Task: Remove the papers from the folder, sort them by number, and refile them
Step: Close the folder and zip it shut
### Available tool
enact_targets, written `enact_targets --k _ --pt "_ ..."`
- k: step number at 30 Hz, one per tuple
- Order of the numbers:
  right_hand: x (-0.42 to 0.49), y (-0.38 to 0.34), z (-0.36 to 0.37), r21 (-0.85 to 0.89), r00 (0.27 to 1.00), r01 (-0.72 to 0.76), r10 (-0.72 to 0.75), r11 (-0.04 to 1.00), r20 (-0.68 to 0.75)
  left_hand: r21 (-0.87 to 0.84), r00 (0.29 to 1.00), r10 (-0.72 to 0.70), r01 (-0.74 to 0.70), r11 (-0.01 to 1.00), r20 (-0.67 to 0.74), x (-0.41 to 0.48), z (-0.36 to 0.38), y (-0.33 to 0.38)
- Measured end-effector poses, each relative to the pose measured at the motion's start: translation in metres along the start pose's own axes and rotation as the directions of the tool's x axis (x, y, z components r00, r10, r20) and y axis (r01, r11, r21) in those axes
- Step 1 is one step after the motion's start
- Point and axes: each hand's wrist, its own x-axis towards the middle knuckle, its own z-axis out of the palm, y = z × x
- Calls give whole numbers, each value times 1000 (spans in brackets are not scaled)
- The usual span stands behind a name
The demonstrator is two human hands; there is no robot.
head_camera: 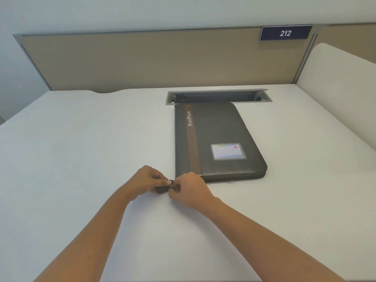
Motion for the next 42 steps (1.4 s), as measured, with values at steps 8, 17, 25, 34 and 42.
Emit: enact_targets --k 8,17,25,34,42 --pt "-1 8 -15 -93 999 -27 30 995 33 107 1000 1 -3 994 16 4 -7 7" --pt "-10 35 -38 -219 991 -120 130 968 30 248 1000 14 -15 969 3 8 -8 13" --pt "-32 81 -73 -255 970 -242 242 936 -34 364 1000 -2 4 932 -7 13 -7 18" --pt "-60 135 -110 -200 928 -370 354 907 -111 700 986 -164 126 702 -13 27 -7 37" --pt "-70 187 -141 0 905 -416 414 910 -95 855 935 -351 220 470 -48 39 3 67"
